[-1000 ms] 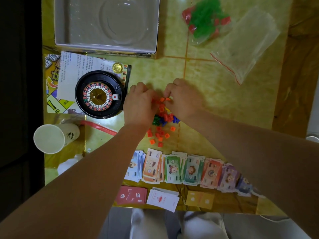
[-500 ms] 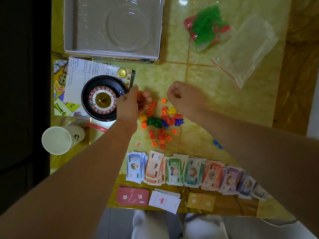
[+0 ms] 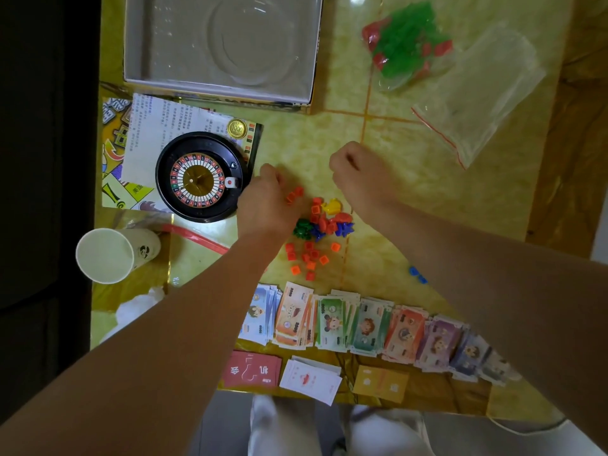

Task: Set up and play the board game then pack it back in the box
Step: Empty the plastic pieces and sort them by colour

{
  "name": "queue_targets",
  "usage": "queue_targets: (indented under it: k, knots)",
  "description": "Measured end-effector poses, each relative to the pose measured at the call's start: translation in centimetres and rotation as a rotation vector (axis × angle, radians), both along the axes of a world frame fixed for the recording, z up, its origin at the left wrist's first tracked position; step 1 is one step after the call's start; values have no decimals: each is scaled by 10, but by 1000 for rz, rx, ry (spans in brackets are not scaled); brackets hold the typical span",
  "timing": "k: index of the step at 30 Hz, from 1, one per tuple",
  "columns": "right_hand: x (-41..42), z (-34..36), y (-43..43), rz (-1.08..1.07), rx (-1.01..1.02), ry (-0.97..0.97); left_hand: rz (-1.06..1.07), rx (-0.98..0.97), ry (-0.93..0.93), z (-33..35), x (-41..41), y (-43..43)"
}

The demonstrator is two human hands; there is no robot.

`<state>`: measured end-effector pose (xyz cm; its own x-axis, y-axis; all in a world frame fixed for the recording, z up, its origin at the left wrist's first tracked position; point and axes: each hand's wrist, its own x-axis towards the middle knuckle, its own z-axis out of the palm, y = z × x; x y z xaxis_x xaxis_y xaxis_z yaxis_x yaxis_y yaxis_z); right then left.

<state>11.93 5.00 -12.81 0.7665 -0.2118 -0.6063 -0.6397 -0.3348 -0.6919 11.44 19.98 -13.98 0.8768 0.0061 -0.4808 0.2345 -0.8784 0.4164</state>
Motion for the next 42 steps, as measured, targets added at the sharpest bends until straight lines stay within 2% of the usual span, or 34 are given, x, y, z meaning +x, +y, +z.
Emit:
queue_targets:
  k: [3, 5, 8, 10, 13, 16, 19, 23, 26, 32, 37, 39, 42]
  knots:
    - [3, 7, -4, -194, 159, 12, -71, 99, -17, -7, -3, 3]
    - [2, 11, -9, -239, 264, 39, -50, 75, -36, -5, -4, 3]
    - [-2, 13, -12, -209, 419, 104, 113, -115, -25, 5, -5, 4]
    - [-5, 14, -12, -215, 459, 140, 332, -300, 35, 12, -4, 5]
    - [-11, 17, -11, -164, 365, 138, 770, -668, 255, 25, 3, 8]
    - [-19, 15, -9, 116, 120, 66, 879, -861, 357, 32, 3, 13]
    - [-26, 13, -4, 335, -105, 13, 793, -711, 301, 33, -3, 15]
    - [-32, 11, 4, 578, -324, -102, 252, -230, 45, 19, -18, 23]
    - [-33, 7, 8, 710, -416, -148, 61, -50, 9, 15, -24, 27]
    - [-30, 0, 10, 779, -547, -166, -124, -66, -89, 9, -28, 29]
    - [-28, -7, 7, 759, -556, -210, -137, 1, -112, 6, -27, 29]
    - [-28, -6, 6, 660, -483, -210, -109, 4, -119, 9, -29, 31]
    - [-28, -2, 5, 436, -257, -140, -43, -5, -122, 10, -30, 35]
